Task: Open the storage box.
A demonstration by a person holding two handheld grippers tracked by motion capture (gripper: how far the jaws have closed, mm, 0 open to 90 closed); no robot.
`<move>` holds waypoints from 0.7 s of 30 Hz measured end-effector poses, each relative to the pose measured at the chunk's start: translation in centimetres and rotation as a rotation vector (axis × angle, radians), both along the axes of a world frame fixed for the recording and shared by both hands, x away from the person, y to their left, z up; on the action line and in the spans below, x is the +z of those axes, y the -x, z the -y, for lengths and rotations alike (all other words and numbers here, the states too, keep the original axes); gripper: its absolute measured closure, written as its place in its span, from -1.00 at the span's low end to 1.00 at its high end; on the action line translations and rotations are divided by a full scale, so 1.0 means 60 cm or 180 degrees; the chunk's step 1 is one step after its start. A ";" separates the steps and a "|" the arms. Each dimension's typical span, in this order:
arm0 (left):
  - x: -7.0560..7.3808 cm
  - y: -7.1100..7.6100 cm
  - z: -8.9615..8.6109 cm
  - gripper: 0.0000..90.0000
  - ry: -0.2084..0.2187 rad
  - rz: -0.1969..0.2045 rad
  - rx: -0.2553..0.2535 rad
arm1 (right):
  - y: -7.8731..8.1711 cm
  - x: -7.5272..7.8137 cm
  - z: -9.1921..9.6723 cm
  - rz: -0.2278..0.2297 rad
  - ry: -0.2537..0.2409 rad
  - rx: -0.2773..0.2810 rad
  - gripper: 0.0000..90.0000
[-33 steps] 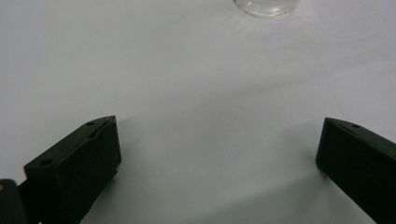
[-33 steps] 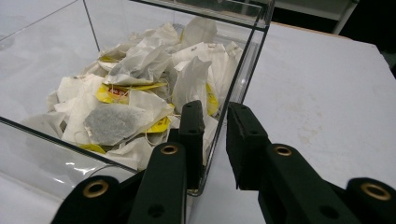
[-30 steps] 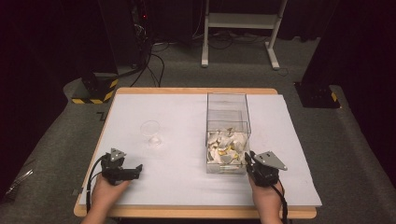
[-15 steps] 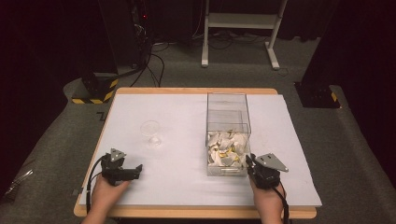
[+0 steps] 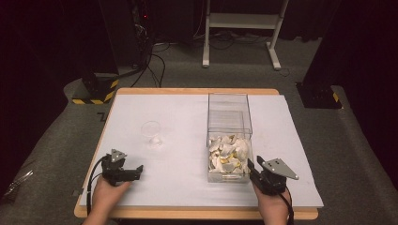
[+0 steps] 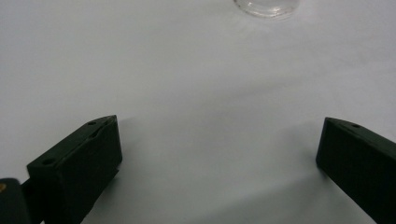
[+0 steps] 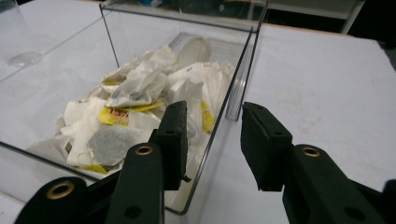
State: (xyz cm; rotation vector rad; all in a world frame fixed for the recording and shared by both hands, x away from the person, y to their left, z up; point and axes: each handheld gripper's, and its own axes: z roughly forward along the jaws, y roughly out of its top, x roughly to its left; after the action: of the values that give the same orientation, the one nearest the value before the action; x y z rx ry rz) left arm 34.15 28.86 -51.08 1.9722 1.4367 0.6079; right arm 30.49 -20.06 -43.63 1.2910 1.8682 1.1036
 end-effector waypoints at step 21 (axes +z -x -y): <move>0.026 0.034 -0.002 -0.81 -0.0041 0.0099 -0.0179 | -0.064 -0.062 0.083 -0.0155 0.0135 -0.0147 0.23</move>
State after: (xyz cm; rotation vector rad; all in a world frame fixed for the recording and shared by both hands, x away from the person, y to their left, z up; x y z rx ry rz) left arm 32.09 28.98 -49.54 1.9975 1.3572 0.6213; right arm 34.34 -25.01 -47.33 1.3412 1.8775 1.0116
